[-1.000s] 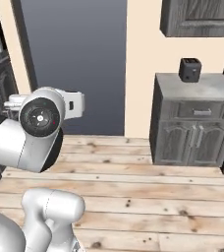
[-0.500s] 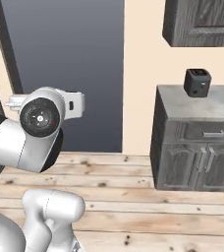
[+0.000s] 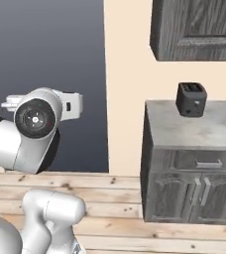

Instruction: Take 2 condiments from the cabinet and move them on the counter near the stove.Make sure the condiments are lined up with each other, next to each other.

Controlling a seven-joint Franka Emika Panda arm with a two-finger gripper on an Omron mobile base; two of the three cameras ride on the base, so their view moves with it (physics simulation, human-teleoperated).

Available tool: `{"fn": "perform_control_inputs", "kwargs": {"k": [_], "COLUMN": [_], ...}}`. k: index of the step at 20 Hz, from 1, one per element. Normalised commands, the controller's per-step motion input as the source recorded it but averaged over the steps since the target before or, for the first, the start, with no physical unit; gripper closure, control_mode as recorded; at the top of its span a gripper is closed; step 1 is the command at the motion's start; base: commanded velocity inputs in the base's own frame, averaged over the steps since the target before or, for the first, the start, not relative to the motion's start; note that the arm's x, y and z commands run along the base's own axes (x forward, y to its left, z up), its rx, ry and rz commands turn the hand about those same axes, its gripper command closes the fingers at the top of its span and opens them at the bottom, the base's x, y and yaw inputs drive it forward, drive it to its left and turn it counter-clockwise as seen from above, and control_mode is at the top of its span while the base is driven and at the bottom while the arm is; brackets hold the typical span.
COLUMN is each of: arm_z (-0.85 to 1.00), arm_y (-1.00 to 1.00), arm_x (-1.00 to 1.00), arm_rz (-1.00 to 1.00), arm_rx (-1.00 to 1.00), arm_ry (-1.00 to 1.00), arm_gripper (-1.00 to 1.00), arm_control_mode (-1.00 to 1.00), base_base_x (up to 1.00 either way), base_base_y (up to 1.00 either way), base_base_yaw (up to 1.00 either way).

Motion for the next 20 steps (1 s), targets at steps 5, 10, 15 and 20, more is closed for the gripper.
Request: {"fn": "perform_control_inputs", "kwargs": {"k": [5, 10, 15, 20], "arm_z": [0.0, 0.0, 0.0, 0.0], "arm_y": [0.0, 0.0, 0.0, 0.0], "arm_x": [0.0, 0.0, 0.0, 0.0], "arm_rz": [0.0, 0.0, 0.0, 0.0], "arm_rx": [0.0, 0.0, 0.0, 0.0], "arm_ry": [0.0, 0.0, 0.0, 0.0], "arm_gripper": [1.0, 1.0, 1.0, 1.0], "arm_control_mode": [1.0, 1.0, 1.0, 1.0], "base_base_x": [1.0, 1.0, 0.93, 0.51], "base_base_y": [-1.0, -1.0, -1.0, -1.0], "base_base_yaw": [0.01, 0.03, 0.01, 0.0]}}
